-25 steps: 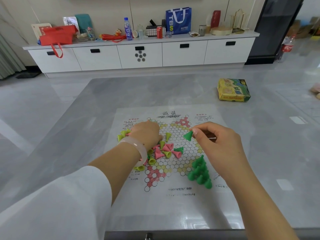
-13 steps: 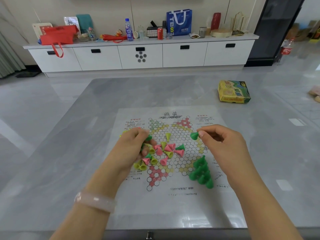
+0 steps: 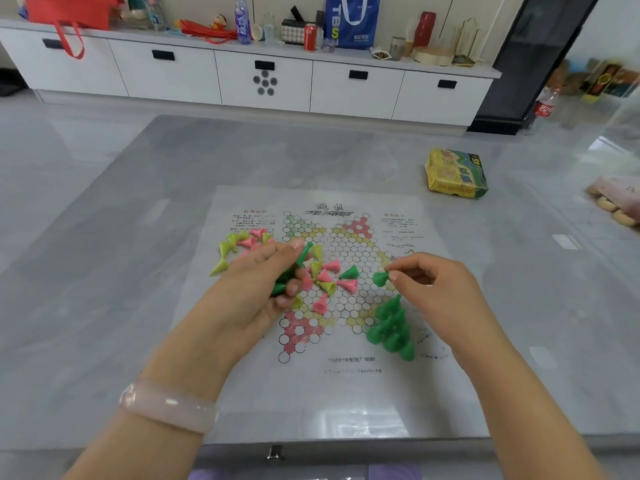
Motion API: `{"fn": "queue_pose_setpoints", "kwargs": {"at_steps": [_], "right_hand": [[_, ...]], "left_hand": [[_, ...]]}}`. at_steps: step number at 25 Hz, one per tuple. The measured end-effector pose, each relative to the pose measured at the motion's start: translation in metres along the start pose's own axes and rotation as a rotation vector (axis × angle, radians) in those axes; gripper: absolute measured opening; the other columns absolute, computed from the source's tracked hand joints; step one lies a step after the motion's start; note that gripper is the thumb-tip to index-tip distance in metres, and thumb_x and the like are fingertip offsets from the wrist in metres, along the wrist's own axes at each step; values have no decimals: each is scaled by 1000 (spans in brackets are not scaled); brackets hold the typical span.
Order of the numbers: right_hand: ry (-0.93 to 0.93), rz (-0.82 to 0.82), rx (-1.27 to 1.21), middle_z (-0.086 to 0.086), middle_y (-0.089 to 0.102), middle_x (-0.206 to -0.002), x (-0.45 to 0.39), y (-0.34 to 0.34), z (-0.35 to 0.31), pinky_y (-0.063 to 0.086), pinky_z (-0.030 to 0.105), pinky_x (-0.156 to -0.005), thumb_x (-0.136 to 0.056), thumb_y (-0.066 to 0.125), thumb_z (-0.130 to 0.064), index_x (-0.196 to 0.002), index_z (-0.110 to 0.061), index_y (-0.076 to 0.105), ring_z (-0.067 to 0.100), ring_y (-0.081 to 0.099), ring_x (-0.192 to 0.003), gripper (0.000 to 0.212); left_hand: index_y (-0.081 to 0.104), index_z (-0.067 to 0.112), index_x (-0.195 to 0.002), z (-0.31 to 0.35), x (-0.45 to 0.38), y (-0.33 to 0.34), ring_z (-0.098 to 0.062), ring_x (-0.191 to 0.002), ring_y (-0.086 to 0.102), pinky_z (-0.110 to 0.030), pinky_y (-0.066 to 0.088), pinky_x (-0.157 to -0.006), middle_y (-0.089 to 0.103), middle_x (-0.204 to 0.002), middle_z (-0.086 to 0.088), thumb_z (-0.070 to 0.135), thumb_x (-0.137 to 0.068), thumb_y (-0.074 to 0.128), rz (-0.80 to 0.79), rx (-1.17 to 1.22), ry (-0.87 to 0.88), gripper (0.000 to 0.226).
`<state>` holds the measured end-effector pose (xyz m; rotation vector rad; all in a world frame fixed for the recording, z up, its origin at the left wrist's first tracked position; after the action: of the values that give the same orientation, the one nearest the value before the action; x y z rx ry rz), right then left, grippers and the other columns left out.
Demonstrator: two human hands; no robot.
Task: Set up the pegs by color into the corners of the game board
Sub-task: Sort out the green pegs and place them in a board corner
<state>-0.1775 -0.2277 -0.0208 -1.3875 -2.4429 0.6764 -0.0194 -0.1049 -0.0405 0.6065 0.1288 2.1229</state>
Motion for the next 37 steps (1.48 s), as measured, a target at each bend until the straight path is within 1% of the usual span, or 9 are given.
{"fn": "queue_pose_setpoints", "kwargs": {"at_steps": [3,5,9,15,23,31,33,35,37], "right_hand": [[-71,-114,217,-13,59,-95,3,14,-3,37,13,-77,-81,64,-18,-80,-25,68,1,52,-90,8],[-108,-171,359,-14,51,-103,5,22,-2,26,16,-86,-81,64,-21,-82,-25,68,2,42,-101,6],[-97,-190,429,-15,43,-109,6,24,0,19,16,-89,-82,63,-20,-79,-29,64,1,32,-107,10],[-81,-223,445,-16,42,-106,7,26,2,22,18,-88,-82,62,-20,-77,-29,63,3,33,-107,11],[-55,-251,449,-17,44,-104,9,26,4,23,14,-78,-83,62,-20,-80,-27,66,1,37,-98,9],[-92,-262,478,-16,44,-109,9,26,4,25,17,-90,-85,59,-22,-93,-28,67,1,38,-106,13],[-142,-181,418,-15,50,-109,9,19,-3,27,17,-93,-85,58,-20,-94,-28,67,1,42,-105,15],[-205,-76,261,-16,58,-103,12,13,-17,33,16,-92,-86,56,-20,-90,-30,68,-2,50,-100,16],[-273,-81,149,-21,60,-97,17,18,-32,38,11,-86,-86,56,-23,-87,-36,66,-6,53,-97,17]], "left_hand": [[53,10,-81,0,2,0,-6,-37,37,-14,27,-33,46,-50,3,27,-91,49,-34,89,-19,19],[53,12,-79,2,5,-1,-6,-38,37,-14,27,-33,47,-50,3,26,-91,50,-38,83,-15,19],[58,12,-80,4,8,-6,-6,-40,40,-13,32,-33,58,-56,1,20,-89,53,-9,41,11,13],[58,12,-79,4,9,-10,-6,-41,40,-13,33,-35,62,-62,-1,14,-89,54,18,-26,19,10],[58,12,-79,4,8,-10,-6,-42,41,-13,33,-35,62,-58,2,15,-89,54,40,-57,20,11],[58,12,-79,6,9,-11,-7,-42,41,-13,33,-36,62,-62,0,14,-88,55,35,-51,24,9],[58,14,-84,7,10,-9,-6,-42,42,-14,34,-38,65,-61,3,11,-88,55,30,-120,49,6],[58,21,-87,6,12,-5,-2,-42,44,-13,38,-42,66,-55,11,11,-87,56,25,-344,98,10],[60,27,-87,2,15,4,3,-43,47,-11,41,-48,66,-57,15,15,-86,58,-11,-559,153,12]]}}
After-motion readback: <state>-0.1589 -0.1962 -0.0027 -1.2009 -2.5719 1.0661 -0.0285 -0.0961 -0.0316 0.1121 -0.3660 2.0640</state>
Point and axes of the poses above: each hand's wrist, its own x-axis away from the middle knuckle, its own y-axis out of the palm, z = x × y, the point moved 7 cm from there along -x, towards the middle knuckle
